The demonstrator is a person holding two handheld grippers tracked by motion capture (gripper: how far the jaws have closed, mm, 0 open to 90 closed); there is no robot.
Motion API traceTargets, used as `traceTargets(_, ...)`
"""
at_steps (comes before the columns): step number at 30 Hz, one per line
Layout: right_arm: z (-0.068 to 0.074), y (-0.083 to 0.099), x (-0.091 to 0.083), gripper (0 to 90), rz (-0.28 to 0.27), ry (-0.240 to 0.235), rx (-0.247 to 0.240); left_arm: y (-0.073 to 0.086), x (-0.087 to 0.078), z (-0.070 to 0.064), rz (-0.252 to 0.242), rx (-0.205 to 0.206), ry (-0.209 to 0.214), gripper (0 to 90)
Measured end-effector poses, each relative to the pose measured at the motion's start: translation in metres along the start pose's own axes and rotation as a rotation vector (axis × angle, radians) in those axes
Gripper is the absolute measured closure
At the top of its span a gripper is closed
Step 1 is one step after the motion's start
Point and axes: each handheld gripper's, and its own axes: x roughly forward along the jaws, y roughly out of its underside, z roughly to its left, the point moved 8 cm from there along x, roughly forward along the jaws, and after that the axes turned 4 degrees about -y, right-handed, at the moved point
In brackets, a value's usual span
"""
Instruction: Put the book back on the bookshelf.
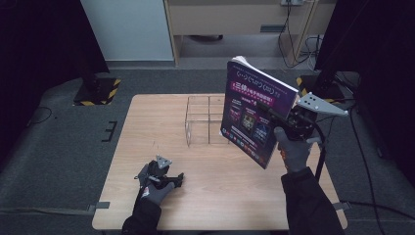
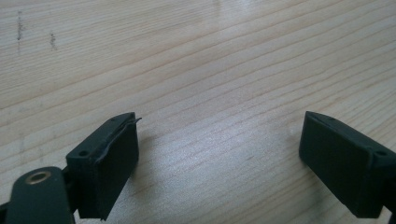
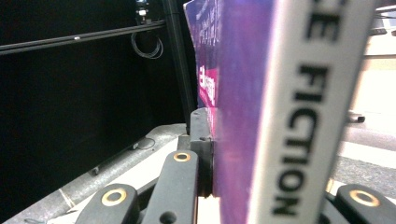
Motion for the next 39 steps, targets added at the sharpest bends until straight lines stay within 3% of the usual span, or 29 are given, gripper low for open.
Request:
traceTargets(8,-0.002,-0.005,0.005,82.9,-0.020,0.030,-0.018,0.000,0.001,0.000,-0.009,0.002,0.003,8.6)
traceTargets(20,-0.018,-0.017,0.005,82.9,-0.046,0.061,-0.018,0.000,0.002,-0.001,-0.016,-0.005,-0.003,7.2)
traceTargets(39,-0.044,-0.021,0.016,82.9,-0.069,0.145,0.020,0.000,0.002,-0.001,-0.021,-0.005,-0.003,7.1)
